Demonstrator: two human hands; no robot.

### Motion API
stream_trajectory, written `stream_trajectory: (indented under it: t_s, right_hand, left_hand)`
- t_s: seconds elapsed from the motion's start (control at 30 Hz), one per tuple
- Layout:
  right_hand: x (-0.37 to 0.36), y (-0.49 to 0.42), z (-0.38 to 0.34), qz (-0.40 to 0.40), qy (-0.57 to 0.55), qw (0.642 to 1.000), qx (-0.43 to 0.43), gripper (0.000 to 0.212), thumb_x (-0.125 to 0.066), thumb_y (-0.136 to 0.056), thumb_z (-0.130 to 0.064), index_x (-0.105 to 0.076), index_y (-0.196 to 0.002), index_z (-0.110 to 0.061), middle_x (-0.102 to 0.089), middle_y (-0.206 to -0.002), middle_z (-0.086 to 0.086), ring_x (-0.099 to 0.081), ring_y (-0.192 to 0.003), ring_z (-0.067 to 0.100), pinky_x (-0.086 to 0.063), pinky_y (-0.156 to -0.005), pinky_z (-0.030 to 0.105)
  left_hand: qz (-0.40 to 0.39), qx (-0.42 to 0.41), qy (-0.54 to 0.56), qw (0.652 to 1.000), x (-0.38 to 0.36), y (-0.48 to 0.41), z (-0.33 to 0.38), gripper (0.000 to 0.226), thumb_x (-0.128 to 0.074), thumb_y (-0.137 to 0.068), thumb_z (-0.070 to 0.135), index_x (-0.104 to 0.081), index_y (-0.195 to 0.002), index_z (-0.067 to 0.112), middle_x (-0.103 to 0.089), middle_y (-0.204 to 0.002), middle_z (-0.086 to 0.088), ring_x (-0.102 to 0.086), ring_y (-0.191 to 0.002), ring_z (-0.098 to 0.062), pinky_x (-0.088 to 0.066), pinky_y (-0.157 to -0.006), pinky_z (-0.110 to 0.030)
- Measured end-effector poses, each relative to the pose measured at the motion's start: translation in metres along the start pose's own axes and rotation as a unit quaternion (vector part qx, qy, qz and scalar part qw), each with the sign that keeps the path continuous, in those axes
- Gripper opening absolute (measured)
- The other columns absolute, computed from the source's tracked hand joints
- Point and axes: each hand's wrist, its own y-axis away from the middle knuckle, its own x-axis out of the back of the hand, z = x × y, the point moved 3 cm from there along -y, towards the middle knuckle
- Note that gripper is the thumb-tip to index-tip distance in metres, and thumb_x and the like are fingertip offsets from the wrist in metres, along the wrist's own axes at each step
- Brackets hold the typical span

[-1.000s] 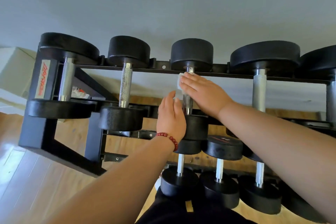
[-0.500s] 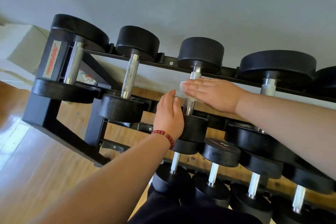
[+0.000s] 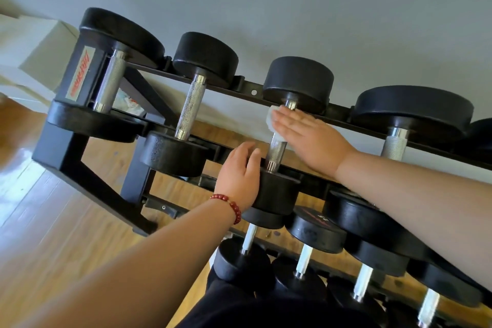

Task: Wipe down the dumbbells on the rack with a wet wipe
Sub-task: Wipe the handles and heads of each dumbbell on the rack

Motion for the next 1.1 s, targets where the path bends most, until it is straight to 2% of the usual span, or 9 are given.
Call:
stream_trajectory:
  t_s: [0.07, 0.17, 0.3, 0.5, 0.67, 0.83, 0.93, 1.0, 1.1]
  right_hand:
    - [-0.008, 0.011, -0.01, -0.045, -0.017, 0.997, 0.068, 0.052, -0.033, -0.093, -0.007, -0.042, -0.145, -0.007, -0.042, -0.15, 0.011, -0.037, -0.14, 0.025, -0.022, -0.119, 0.034]
    - [-0.007, 0.013, -0.004, -0.073, -0.004, 0.988, 0.135, 0.049, -0.036, -0.094, -0.009, -0.047, -0.142, -0.006, -0.046, -0.148, 0.009, -0.041, -0.138, 0.022, -0.027, -0.116, 0.036]
    - [-0.003, -0.004, 0.011, -0.002, 0.04, 0.999, 0.006, 0.052, -0.036, -0.088, -0.001, -0.047, -0.139, 0.001, -0.048, -0.144, 0.019, -0.045, -0.134, 0.032, -0.014, -0.119, 0.033]
    - [-0.004, 0.009, -0.001, -0.058, 0.019, 0.986, 0.152, 0.05, -0.035, -0.093, -0.006, -0.046, -0.141, -0.003, -0.045, -0.147, 0.013, -0.038, -0.139, 0.023, -0.017, -0.119, 0.032]
    - [-0.003, -0.008, 0.01, 0.004, 0.045, 0.999, 0.011, 0.052, -0.035, -0.088, -0.003, -0.048, -0.138, 0.001, -0.049, -0.143, 0.019, -0.045, -0.134, 0.033, -0.022, -0.117, 0.038]
    - [-0.008, 0.012, -0.013, -0.075, -0.033, 0.981, 0.176, 0.049, -0.038, -0.093, -0.008, -0.046, -0.142, -0.007, -0.046, -0.147, 0.008, -0.039, -0.139, 0.021, -0.026, -0.117, 0.035]
    - [-0.006, -0.002, 0.005, -0.03, 0.012, 0.996, 0.086, 0.053, -0.039, -0.087, -0.001, -0.049, -0.139, -0.002, -0.05, -0.143, 0.016, -0.046, -0.134, 0.028, -0.03, -0.115, 0.039]
    - [-0.007, -0.003, 0.003, -0.006, 0.017, 0.999, 0.039, 0.052, -0.038, -0.087, 0.0, -0.049, -0.138, 0.0, -0.049, -0.143, 0.018, -0.045, -0.134, 0.032, -0.023, -0.117, 0.037]
    - [-0.009, 0.007, -0.018, -0.055, -0.029, 0.988, 0.14, 0.05, -0.037, -0.092, -0.007, -0.048, -0.14, -0.004, -0.048, -0.145, 0.012, -0.042, -0.137, 0.025, -0.02, -0.117, 0.035]
  left_hand:
    - [-0.031, 0.021, 0.016, 0.999, 0.002, 0.002, -0.007, 0.041, -0.036, -0.103, 0.038, -0.049, -0.137, 0.019, -0.054, -0.129, 0.005, -0.048, -0.122, -0.012, -0.033, -0.097, -0.023]
    - [-0.037, 0.048, 0.059, 0.996, 0.002, 0.004, -0.014, 0.04, -0.041, -0.101, 0.042, -0.05, -0.135, 0.023, -0.053, -0.117, 0.011, -0.05, -0.112, -0.009, -0.035, -0.085, -0.018]
    - [-0.032, 0.058, 0.067, 0.996, 0.0, 0.004, -0.014, 0.04, -0.042, -0.1, 0.042, -0.048, -0.136, 0.025, -0.051, -0.117, 0.013, -0.047, -0.107, -0.005, -0.032, -0.075, -0.008]
    - [-0.028, 0.055, 0.063, 0.996, 0.0, 0.003, -0.015, 0.039, -0.042, -0.1, 0.041, -0.049, -0.135, 0.026, -0.052, -0.115, 0.014, -0.049, -0.107, -0.005, -0.036, -0.081, -0.015]
    - [-0.026, 0.058, 0.064, 0.996, 0.0, 0.003, -0.016, 0.038, -0.042, -0.1, 0.041, -0.05, -0.134, 0.026, -0.052, -0.114, 0.013, -0.049, -0.104, -0.005, -0.037, -0.076, -0.012]
    - [-0.02, 0.051, 0.056, 0.997, -0.001, 0.002, -0.017, 0.038, -0.042, -0.1, 0.041, -0.052, -0.132, 0.023, -0.058, -0.118, 0.008, -0.053, -0.109, -0.01, -0.044, -0.092, -0.027]
    - [-0.023, 0.053, 0.058, 0.997, -0.001, 0.002, -0.016, 0.036, -0.042, -0.1, 0.04, -0.052, -0.132, 0.024, -0.055, -0.114, 0.01, -0.052, -0.107, -0.009, -0.041, -0.084, -0.02]
    - [-0.02, 0.049, 0.055, 0.997, -0.001, 0.003, -0.016, 0.037, -0.042, -0.1, 0.04, -0.052, -0.132, 0.024, -0.054, -0.113, 0.011, -0.05, -0.106, -0.007, -0.038, -0.081, -0.017]
    - [-0.016, 0.045, 0.055, 0.997, 0.0, 0.003, -0.016, 0.037, -0.042, -0.1, 0.041, -0.054, -0.13, 0.024, -0.057, -0.113, 0.01, -0.052, -0.106, -0.008, -0.042, -0.089, -0.025]
